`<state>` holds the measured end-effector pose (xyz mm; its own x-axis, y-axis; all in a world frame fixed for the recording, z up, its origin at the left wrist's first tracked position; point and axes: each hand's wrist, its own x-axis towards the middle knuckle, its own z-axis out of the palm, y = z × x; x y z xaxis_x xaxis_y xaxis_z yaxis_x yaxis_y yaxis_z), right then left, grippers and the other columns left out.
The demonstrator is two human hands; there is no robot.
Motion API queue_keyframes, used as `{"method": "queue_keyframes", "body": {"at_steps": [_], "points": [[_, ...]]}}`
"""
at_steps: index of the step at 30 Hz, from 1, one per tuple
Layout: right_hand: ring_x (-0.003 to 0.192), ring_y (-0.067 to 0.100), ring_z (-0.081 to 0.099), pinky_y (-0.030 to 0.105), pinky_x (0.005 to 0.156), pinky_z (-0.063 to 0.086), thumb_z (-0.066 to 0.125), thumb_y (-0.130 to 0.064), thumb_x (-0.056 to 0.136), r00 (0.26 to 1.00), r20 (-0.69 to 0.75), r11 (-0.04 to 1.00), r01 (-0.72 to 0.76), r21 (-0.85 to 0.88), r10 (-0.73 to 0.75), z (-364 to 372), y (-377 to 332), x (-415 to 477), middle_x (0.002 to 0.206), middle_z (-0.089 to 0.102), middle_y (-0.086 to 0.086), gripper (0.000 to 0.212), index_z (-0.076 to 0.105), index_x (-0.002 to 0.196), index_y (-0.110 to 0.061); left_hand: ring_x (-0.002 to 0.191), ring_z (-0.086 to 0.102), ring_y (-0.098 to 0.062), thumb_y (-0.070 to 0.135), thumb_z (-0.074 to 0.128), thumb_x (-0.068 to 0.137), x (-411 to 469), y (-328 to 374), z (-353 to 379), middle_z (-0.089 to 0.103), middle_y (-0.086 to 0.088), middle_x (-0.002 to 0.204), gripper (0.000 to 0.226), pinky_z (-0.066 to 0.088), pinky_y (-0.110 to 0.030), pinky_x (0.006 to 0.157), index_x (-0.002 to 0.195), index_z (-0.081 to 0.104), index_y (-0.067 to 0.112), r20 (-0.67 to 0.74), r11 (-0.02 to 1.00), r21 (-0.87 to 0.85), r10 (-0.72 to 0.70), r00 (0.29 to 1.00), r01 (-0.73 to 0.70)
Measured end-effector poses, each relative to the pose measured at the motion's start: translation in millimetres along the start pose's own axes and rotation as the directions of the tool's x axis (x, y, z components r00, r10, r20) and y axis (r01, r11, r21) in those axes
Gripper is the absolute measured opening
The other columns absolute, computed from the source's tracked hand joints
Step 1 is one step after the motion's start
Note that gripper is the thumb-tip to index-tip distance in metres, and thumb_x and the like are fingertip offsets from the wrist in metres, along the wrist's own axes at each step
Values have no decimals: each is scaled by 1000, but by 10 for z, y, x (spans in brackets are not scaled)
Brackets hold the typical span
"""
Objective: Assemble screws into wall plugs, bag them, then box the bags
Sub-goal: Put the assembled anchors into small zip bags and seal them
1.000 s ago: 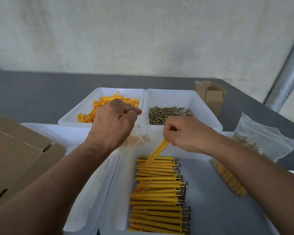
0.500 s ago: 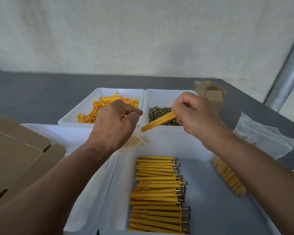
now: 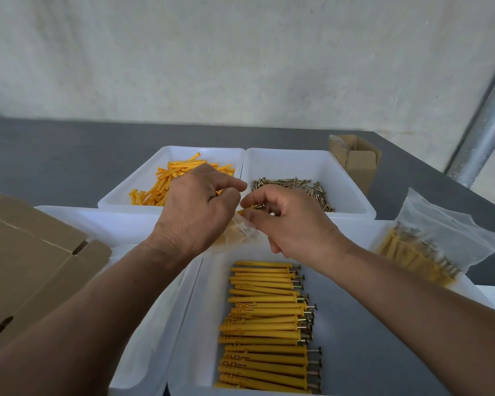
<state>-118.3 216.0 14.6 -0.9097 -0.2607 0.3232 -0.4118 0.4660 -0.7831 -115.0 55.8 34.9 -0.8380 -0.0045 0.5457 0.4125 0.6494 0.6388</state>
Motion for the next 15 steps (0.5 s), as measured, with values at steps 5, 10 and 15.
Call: {"method": "queue_keyframes", "body": {"at_steps": [5, 10, 15], "points": [[38, 10, 57, 14, 41, 41, 59, -24, 97, 997, 67, 999, -27, -24, 28, 44, -14, -20, 59, 59, -23, 19, 69, 113, -30, 75, 56, -1, 25, 43, 73, -5, 3, 3, 57, 15, 84, 44, 47, -24, 71, 100, 77, 17, 2, 1000, -6, 18, 1000, -18], [44, 13, 62, 22, 41, 48, 53, -24, 100, 988, 145, 998, -52, -27, 55, 18, -63, -45, 60, 62, -24, 26, 67, 121, -30, 70, 57, -3, 25, 44, 71, -2, 2, -9, 58, 15, 83, 43, 46, -25, 74, 98, 77, 18, -5, 999, -44, -21, 1000, 20], [48, 14, 66, 25, 44, 52, 52, -23, 100, 993, 113, 999, -41, -7, 42, -69, -115, -47, 78, 72, -14, 22, 69, 110, -34, 71, 58, -6, 26, 44, 71, 3, 7, -26, 59, 12, 87, 43, 46, -25, 74, 97, 77, 18, 2, 997, -62, -47, 999, 47]]}}
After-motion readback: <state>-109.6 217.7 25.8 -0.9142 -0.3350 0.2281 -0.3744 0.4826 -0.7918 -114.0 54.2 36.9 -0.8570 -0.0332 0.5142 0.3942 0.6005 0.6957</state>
